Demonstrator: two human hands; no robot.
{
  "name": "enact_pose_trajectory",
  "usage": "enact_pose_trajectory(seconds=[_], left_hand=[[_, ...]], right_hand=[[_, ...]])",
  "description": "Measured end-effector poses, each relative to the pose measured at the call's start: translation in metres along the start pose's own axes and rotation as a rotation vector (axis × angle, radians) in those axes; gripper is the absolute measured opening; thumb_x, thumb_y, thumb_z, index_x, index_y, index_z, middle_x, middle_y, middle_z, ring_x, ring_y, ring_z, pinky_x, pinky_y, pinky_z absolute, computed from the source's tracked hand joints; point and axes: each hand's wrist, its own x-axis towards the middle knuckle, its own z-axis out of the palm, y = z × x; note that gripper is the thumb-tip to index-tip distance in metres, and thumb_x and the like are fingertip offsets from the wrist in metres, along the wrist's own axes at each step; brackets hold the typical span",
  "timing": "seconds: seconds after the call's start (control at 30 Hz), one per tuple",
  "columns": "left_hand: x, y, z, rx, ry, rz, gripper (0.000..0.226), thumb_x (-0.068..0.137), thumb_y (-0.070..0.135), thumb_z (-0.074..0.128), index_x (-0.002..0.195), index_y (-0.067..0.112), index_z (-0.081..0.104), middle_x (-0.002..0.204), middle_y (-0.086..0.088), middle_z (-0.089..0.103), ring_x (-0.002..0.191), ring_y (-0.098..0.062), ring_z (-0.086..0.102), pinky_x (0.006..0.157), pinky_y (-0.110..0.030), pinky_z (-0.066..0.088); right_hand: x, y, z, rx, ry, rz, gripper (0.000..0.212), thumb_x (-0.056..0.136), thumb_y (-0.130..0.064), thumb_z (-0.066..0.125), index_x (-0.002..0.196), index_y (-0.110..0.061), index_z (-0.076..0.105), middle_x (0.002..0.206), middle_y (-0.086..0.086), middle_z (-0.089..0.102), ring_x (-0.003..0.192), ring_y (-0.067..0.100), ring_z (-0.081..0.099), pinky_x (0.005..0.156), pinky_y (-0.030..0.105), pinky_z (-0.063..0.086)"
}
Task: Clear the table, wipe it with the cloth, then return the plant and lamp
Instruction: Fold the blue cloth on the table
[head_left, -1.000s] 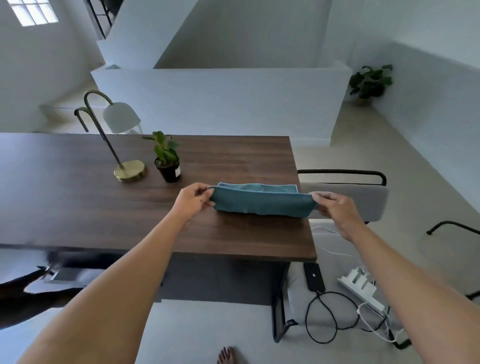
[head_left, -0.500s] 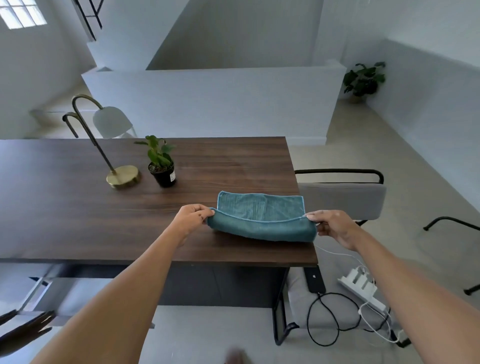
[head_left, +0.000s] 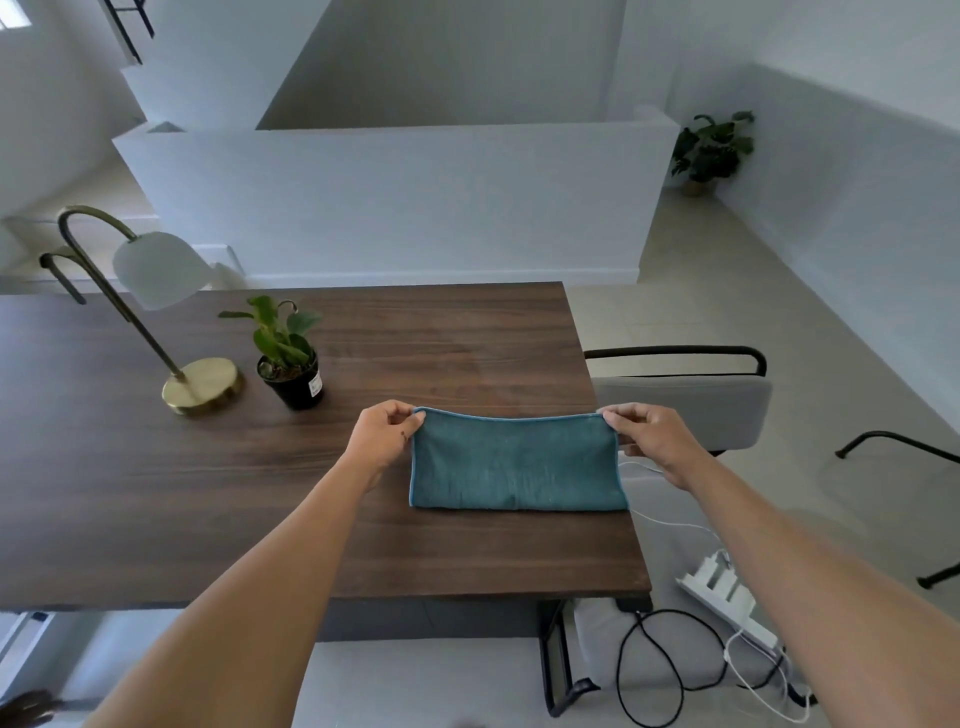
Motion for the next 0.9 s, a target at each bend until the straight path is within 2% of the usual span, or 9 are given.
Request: enact_pose_trajectory(seconds=[0.13, 0.2, 0.27, 0.43, 0.6, 0.73, 0.83, 0.9], left_hand=[[0.016, -0.003, 0.007, -0.03, 0.013, -0.052, 0.006, 0.095, 0.015, 0.068, 0.089, 0.011, 0.067, 0.083, -0.006, 0.068, 0.068, -0.017, 0.061, 0.067, -0.037, 0.056], [0.022, -0.005, 0.009, -0.012, 0.025, -0.061, 0.006, 0.095, 0.015, 0.068, 0.09, 0.012, 0.067, 0.081, -0.005, 0.067, 0.063, -0.015, 0.059, 0.057, -0.03, 0.052], [0.029, -0.007, 0.012, 0.029, 0.039, -0.062, 0.007, 0.095, 0.017, 0.068, 0.089, 0.013, 0.066, 0.081, -0.003, 0.067, 0.063, -0.015, 0.058, 0.053, -0.026, 0.048], [0.04, -0.014, 0.019, 0.109, 0.058, -0.095, 0.009, 0.093, 0.023, 0.07, 0.088, 0.018, 0.065, 0.086, -0.005, 0.068, 0.077, -0.02, 0.061, 0.059, -0.029, 0.049], [0.046, -0.016, 0.024, 0.199, 0.12, -0.113, 0.016, 0.09, 0.024, 0.074, 0.08, 0.018, 0.063, 0.084, -0.007, 0.068, 0.074, -0.021, 0.062, 0.055, -0.028, 0.049], [0.045, -0.013, 0.031, 0.253, 0.172, -0.118, 0.016, 0.088, 0.023, 0.075, 0.083, 0.015, 0.062, 0.093, -0.005, 0.068, 0.077, -0.019, 0.061, 0.067, -0.033, 0.053], [0.039, -0.012, 0.032, 0.226, 0.208, -0.131, 0.025, 0.085, 0.028, 0.078, 0.093, 0.013, 0.06, 0.098, -0.004, 0.066, 0.086, -0.021, 0.063, 0.072, -0.038, 0.055], [0.032, -0.011, 0.03, 0.211, 0.227, -0.148, 0.027, 0.084, 0.032, 0.078, 0.093, 0.014, 0.06, 0.1, -0.005, 0.067, 0.088, -0.023, 0.064, 0.075, -0.041, 0.058]], right_hand=[[0.017, 0.007, 0.005, -0.021, 0.041, 0.003, 0.014, 0.098, -0.021, 0.066, 0.105, -0.018, 0.077, 0.1, 0.004, 0.076, 0.081, 0.015, 0.065, 0.07, 0.028, 0.053], [0.024, 0.011, 0.005, -0.032, 0.058, 0.006, 0.014, 0.098, -0.02, 0.065, 0.106, -0.016, 0.076, 0.101, 0.004, 0.076, 0.083, 0.016, 0.065, 0.068, 0.027, 0.053], [0.028, 0.013, 0.006, -0.048, 0.061, 0.008, 0.014, 0.098, -0.019, 0.065, 0.107, -0.016, 0.075, 0.101, 0.004, 0.075, 0.084, 0.016, 0.066, 0.067, 0.025, 0.052], [0.038, 0.022, 0.01, -0.088, 0.074, 0.014, 0.013, 0.098, -0.018, 0.066, 0.105, -0.014, 0.075, 0.099, 0.006, 0.075, 0.08, 0.015, 0.065, 0.063, 0.024, 0.052], [0.046, 0.033, 0.01, -0.112, 0.128, 0.01, 0.012, 0.094, -0.021, 0.071, 0.101, -0.013, 0.077, 0.097, 0.006, 0.076, 0.082, 0.016, 0.067, 0.068, 0.026, 0.053], [0.05, 0.033, 0.015, -0.223, 0.153, -0.023, 0.007, 0.092, -0.02, 0.072, 0.095, -0.016, 0.077, 0.088, -0.001, 0.074, 0.085, 0.019, 0.068, 0.074, 0.033, 0.056], [0.051, 0.028, 0.017, -0.388, 0.209, -0.07, 0.008, 0.086, -0.017, 0.077, 0.093, -0.014, 0.074, 0.08, -0.001, 0.065, 0.079, 0.015, 0.059, 0.074, 0.029, 0.044], [0.053, 0.027, 0.018, -0.49, 0.236, -0.105, 0.017, 0.083, -0.018, 0.079, 0.098, -0.014, 0.071, 0.086, 0.006, 0.062, 0.082, 0.015, 0.053, 0.074, 0.029, 0.038]])
